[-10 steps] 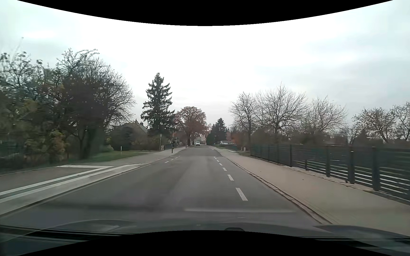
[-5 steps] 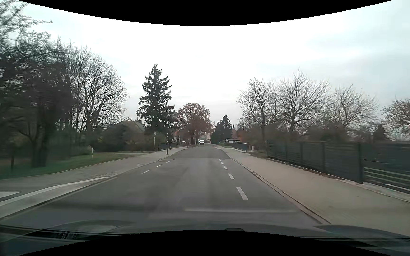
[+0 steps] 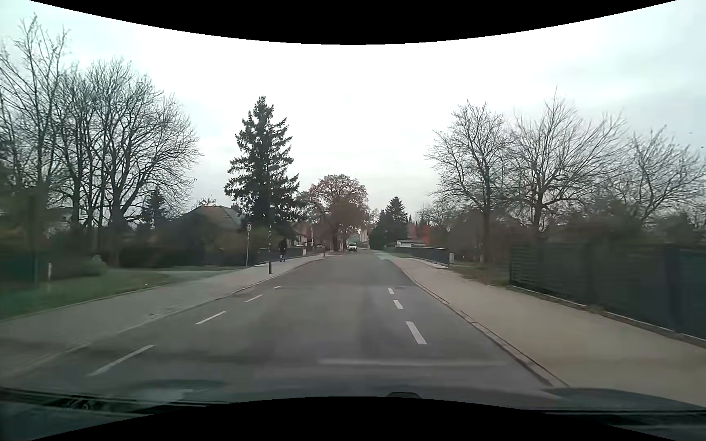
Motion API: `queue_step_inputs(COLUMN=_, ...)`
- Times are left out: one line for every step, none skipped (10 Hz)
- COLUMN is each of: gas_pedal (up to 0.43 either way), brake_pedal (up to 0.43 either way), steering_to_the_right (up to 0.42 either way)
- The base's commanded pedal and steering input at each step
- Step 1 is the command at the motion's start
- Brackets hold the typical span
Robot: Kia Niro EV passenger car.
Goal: Follow the waypoints while adhering to traffic rules and regulations
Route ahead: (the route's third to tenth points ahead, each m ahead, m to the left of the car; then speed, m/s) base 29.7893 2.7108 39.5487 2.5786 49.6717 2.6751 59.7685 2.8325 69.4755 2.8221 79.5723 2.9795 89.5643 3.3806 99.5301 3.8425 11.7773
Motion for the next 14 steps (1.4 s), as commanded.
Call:
queue_step_inputs(gas_pedal=0.138, brake_pedal=0.000, steering_to_the_right=-0.006)
queue_step_inputs(gas_pedal=0.138, brake_pedal=0.000, steering_to_the_right=-0.005)
queue_step_inputs(gas_pedal=0.138, brake_pedal=0.000, steering_to_the_right=-0.003)
queue_step_inputs(gas_pedal=0.150, brake_pedal=0.000, steering_to_the_right=0.000)
queue_step_inputs(gas_pedal=0.150, brake_pedal=0.000, steering_to_the_right=0.001)
queue_step_inputs(gas_pedal=0.150, brake_pedal=0.000, steering_to_the_right=0.001)
queue_step_inputs(gas_pedal=0.150, brake_pedal=0.000, steering_to_the_right=0.001)
queue_step_inputs(gas_pedal=0.150, brake_pedal=0.000, steering_to_the_right=0.001)
queue_step_inputs(gas_pedal=0.150, brake_pedal=0.000, steering_to_the_right=0.001)
queue_step_inputs(gas_pedal=0.150, brake_pedal=0.000, steering_to_the_right=0.001)
queue_step_inputs(gas_pedal=0.150, brake_pedal=0.000, steering_to_the_right=0.001)
queue_step_inputs(gas_pedal=0.157, brake_pedal=0.000, steering_to_the_right=0.000)
queue_step_inputs(gas_pedal=0.157, brake_pedal=0.000, steering_to_the_right=0.000)
queue_step_inputs(gas_pedal=0.157, brake_pedal=0.000, steering_to_the_right=0.000)
